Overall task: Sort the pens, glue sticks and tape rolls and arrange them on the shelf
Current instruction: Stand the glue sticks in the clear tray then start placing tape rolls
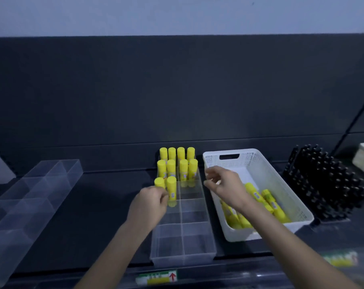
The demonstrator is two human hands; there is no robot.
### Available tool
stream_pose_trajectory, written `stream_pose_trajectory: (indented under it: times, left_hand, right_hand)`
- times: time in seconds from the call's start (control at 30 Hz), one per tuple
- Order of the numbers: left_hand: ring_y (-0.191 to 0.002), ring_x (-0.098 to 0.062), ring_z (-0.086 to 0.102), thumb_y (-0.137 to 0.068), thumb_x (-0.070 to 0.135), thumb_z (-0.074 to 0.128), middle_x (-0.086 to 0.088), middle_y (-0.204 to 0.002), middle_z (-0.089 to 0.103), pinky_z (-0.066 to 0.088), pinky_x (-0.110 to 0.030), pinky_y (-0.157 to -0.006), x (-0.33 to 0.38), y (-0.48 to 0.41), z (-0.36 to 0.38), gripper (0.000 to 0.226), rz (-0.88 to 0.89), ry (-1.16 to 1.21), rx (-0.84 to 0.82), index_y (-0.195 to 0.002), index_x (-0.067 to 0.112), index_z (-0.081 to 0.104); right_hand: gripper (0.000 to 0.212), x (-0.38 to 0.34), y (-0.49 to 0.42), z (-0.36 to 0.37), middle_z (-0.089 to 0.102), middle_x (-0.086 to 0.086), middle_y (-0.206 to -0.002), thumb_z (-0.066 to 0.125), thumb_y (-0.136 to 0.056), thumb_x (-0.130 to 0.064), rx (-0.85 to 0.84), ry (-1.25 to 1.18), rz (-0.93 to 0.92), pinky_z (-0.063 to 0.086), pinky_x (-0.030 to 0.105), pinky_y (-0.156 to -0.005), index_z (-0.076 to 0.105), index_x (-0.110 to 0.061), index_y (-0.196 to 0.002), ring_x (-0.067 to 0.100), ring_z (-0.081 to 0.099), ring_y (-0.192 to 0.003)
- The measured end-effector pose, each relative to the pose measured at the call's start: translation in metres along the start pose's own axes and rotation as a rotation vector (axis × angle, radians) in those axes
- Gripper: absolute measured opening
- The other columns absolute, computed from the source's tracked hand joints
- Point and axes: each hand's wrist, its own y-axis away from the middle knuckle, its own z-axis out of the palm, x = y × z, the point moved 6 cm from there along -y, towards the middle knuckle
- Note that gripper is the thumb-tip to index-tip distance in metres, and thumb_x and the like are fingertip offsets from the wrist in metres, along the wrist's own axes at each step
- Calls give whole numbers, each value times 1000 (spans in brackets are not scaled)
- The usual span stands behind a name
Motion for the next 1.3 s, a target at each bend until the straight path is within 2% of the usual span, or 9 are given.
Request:
stream_pose_trajectory:
  times: [0.13,0.3,0.43,0.53,0.63,0.83,1.0,1.1,1.3]
  left_hand:
    - [-52,-14,43,-87,6,55,-3,-51,52,28,-23,-52,66,-6,14,26,37,141,40,-61,2,58]
    - [-80,-30,61,-93,14,40,-9,-71,57,40,-35,-65,143,-16,72,29,69,-13,-137,-65,11,48]
    - [-101,-32,61,-96,20,43,-15,-107,63,48,-37,-78,170,-18,101,25,-39,-361,-337,-99,4,61]
    - [-107,-28,57,-91,42,50,-12,-114,61,45,-33,-79,176,-16,123,42,-124,-391,-498,-104,5,62]
    - [-112,-28,52,-84,48,60,-13,-121,53,43,-34,-82,174,-25,129,55,-137,-362,-515,-115,2,54]
    - [-123,-27,46,-77,25,72,-13,-134,45,43,-32,-92,151,-47,137,83,-346,-61,-497,-140,2,23]
    - [-110,-28,55,-77,12,68,-14,-120,56,47,-30,-79,144,-52,138,44,-399,44,-373,-114,6,46]
    - [-101,-27,59,-74,11,71,-11,-108,60,46,-27,-71,140,-53,134,33,-443,146,-298,-103,8,54]
    - [-75,-25,61,-70,1,74,-11,-84,64,53,-35,-72,142,-50,121,19,-498,664,-140,-81,10,61]
  right_hand:
    - [27,56,15,-72,68,5,-99,60,-87,-11,71,81,111,40,20,-77,63,-4,-112,19,62,-91]
    - [30,109,29,-92,64,9,-113,56,-90,-22,-162,297,211,38,24,-78,61,-8,-116,24,59,-107]
    - [18,126,33,-77,60,13,-105,48,-92,-29,-357,445,275,33,24,-70,53,-13,-84,28,56,-100]
    - [17,126,32,-63,61,10,-101,49,-90,-27,-483,499,269,37,25,-65,56,-20,-105,29,55,-111]
    - [35,121,24,-64,60,14,-120,46,-90,-14,-432,545,255,44,29,-82,54,-9,-123,30,55,-115]
    - [33,132,7,-61,46,19,-130,38,-90,-8,-294,476,320,40,34,-97,54,1,-118,35,47,-120]
    - [37,139,-5,-50,47,19,-135,31,-97,-16,-331,420,382,37,34,-101,44,-2,-129,32,44,-126]
    - [34,146,-8,-46,54,16,-128,42,-92,-16,-308,341,409,42,34,-93,43,-3,-123,32,51,-119]
    - [17,140,0,-55,57,7,-72,60,-76,6,-219,-361,495,40,22,-50,61,-4,-90,19,54,-60]
